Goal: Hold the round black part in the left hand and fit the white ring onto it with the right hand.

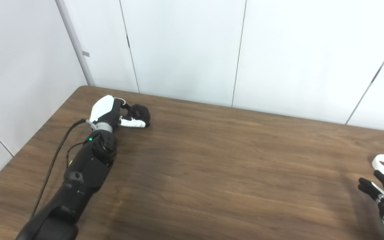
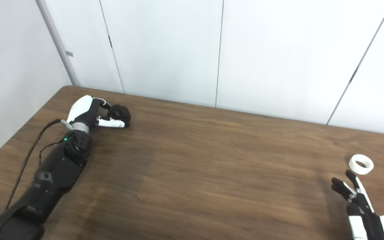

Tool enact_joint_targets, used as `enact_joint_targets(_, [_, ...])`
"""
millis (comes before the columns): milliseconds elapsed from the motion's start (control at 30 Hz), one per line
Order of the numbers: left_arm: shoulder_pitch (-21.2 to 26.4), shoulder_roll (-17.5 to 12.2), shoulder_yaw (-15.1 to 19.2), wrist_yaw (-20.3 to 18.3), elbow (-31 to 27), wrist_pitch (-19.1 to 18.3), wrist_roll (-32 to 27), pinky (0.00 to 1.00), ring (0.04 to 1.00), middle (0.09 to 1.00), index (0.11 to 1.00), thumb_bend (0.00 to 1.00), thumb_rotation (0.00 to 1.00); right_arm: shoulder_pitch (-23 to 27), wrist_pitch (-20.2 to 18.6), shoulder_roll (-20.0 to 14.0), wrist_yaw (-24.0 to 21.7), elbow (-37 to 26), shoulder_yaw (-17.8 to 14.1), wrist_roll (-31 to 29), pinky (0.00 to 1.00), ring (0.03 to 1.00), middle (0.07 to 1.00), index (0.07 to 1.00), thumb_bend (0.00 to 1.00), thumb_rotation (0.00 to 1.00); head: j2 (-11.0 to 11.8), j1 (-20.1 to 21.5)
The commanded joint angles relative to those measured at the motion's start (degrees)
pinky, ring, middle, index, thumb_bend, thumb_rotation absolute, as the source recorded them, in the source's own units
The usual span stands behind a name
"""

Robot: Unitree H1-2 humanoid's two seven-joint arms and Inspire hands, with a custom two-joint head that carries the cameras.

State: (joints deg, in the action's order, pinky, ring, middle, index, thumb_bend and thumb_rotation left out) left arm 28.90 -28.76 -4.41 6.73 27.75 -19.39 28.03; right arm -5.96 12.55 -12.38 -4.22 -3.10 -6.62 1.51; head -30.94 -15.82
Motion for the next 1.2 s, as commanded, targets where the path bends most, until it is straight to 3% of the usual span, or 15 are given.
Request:
enact_joint_targets(0, [1.9, -1.2, 0.4, 2.0, -1.9, 1.6, 0.9, 1.0, 0.905, 0.779, 0.484, 0.52, 0.05, -4.2, 1.1, 1.8, 0.6, 4.7, 0.8, -0.2, 0.97, 0.838, 0.848, 0.942, 0.61, 1.0, -0.3, 0.1])
enact_joint_targets(267, [0.5, -1.5, 0.0, 2.3, -4.5, 1.5, 2.4, 1.0, 0.889, 0.766, 0.484, 0.52, 0.05, -4.1, 1.1, 2.0, 0.9, 4.6, 0.9, 0.6, 0.98, 0.836, 0.842, 0.939, 0.59, 1.0, -0.5, 0.6])
enact_joint_targets(433, [-1.5, -1.9, -0.6, 0.4, -9.7, 0.0, 3.8, 1.0, 0.89, 0.771, 0.483, 0.52, 0.05, -4.1, 0.3, 2.2, 0.6, 4.1, 1.1, 0.5, 0.97, 0.841, 0.845, 0.939, 0.58, 1.0, -0.6, 1.3])
enact_joint_targets(700, [-5.8, -0.3, -0.4, -5.5, -23.5, -3.7, 2.7, 1.0, 0.935, 0.796, 0.483, 0.52, 0.05, -3.8, 0.8, 2.9, 0.8, 4.3, 1.7, 0.5, 0.99, 0.848, 0.846, 0.942, 0.58, 1.0, -0.7, 2.3])
enact_joint_targets(867, [-8.2, 0.7, -2.1, -9.4, -31.5, -5.2, 3.5, 1.0, 0.948, 0.819, 0.485, 0.52, 0.05, -3.6, 0.8, 3.8, 1.6, 4.1, 2.1, 1.9, 0.97, 0.836, 0.84, 0.942, 0.57, 1.0, -0.8, 3.2])
enact_joint_targets(1167, [-12.4, 4.7, -4.8, -15.0, -42.3, -7.4, 8.6, 1.0, 0.924, 0.82, 0.484, 0.52, 0.05, -3.1, 0.4, 5.2, 3.2, 3.7, 2.7, 4.9, 0.95, 0.835, 0.844, 0.936, 0.56, 1.0, -1.5, 5.6])
